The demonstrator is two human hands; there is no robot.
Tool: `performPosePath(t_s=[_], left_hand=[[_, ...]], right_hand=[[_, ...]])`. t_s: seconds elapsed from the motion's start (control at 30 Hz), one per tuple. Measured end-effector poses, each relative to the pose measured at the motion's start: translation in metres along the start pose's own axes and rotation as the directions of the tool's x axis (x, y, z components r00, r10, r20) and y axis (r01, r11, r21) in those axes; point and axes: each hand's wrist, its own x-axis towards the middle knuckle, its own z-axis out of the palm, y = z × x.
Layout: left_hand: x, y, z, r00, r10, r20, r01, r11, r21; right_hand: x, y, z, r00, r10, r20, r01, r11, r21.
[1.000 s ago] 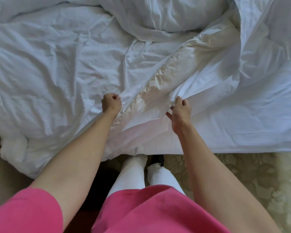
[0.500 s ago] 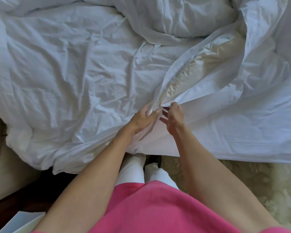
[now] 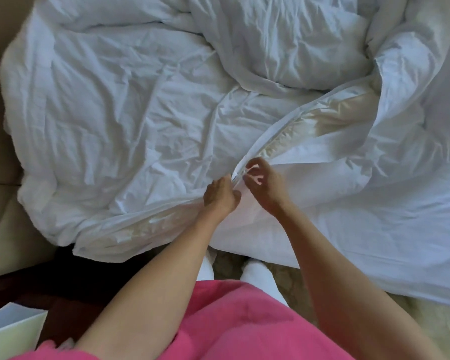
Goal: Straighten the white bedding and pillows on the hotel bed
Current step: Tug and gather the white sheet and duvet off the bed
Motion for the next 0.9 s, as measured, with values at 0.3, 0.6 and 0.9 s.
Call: performPosePath(t_s=[0.3, 0.6, 0.9], left_hand=[[-0.120, 0.001, -0.022, 0.962, 0.011, 0.274, -0.017, 1.000, 0.022], [-0.228, -0.018, 0.030, 0.971, -0.149, 0.187, 0.163, 0.985, -0.060], [-0.313, -0.035, 0.077, 0.970, 0.019, 0.241, -0.060, 0.985, 0.164]], right_hand=[[-0.025, -0.015, -0.054, 0.666, -0.383, 0.640, 0.745, 0.363, -0.559], [-0.141, 0.013, -0.032, 0.725, -0.221, 0.653, 0.641, 0.562, -0.522], [-0.258, 0.043, -0.019, 0.865, -0.060, 0.499, 0.420, 0.630, -0.653]])
